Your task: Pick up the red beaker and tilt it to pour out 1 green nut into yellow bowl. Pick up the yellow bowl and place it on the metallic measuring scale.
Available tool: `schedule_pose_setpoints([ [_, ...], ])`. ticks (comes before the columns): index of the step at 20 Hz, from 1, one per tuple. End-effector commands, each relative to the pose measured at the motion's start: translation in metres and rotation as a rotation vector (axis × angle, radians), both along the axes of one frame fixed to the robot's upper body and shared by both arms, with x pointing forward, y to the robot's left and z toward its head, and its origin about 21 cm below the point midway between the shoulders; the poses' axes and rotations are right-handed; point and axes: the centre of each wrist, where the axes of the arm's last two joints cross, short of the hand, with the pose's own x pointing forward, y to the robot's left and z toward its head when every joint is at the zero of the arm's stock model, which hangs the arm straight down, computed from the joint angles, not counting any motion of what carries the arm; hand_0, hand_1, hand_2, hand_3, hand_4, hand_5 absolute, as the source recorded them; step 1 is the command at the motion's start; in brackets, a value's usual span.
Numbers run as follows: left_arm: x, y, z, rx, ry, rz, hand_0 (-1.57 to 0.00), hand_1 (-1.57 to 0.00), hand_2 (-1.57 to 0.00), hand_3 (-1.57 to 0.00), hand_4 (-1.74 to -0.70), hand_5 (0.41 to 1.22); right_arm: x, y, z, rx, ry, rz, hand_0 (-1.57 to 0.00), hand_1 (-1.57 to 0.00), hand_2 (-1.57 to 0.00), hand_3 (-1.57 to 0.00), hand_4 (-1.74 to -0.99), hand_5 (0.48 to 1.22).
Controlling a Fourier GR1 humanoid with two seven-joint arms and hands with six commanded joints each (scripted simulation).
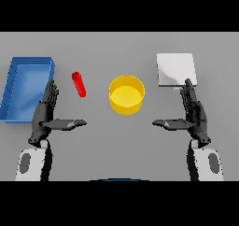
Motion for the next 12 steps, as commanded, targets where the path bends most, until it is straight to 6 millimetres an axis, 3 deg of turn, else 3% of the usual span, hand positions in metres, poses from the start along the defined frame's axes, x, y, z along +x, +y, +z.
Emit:
schedule_pose_setpoints([
  [1, 0.000, 0.000, 0.000, -0.001, -0.001, 0.001, 0.00, 0.00, 0.00, 0.00, -1.14, 0.660, 0.000, 0.001, 0.000, 0.001, 0.000, -0.001, 0.00, 0.00, 0.00, 0.00, -1.071, 0.578],
  [6, -0.003, -0.006, 0.000, 0.000, -0.002, -0.004, 0.00, 0.00, 0.00, 0.00, -1.14, 0.660, 0.006, 0.007, 0.000, 0.003, 0.003, 0.002, 0.00, 0.00, 0.00, 0.00, -1.071, 0.578],
  [8, -0.025, -0.003, 0.009, 0.124, -0.075, -0.062, 0.00, 0.00, 0.00, 0.00, -1.14, 0.660, -0.008, 0.008, 0.008, -0.240, -0.142, 0.020, 0.00, 0.00, 0.00, 0.00, -1.072, 0.577],
  [12, -0.035, -0.006, 0.028, 0.191, -0.055, -0.098, 0.00, 0.00, 0.00, 0.00, -1.14, 0.657, -0.017, 0.013, 0.012, -0.338, -0.160, 0.039, 0.00, 0.00, 0.00, 0.00, -1.084, 0.585],
])
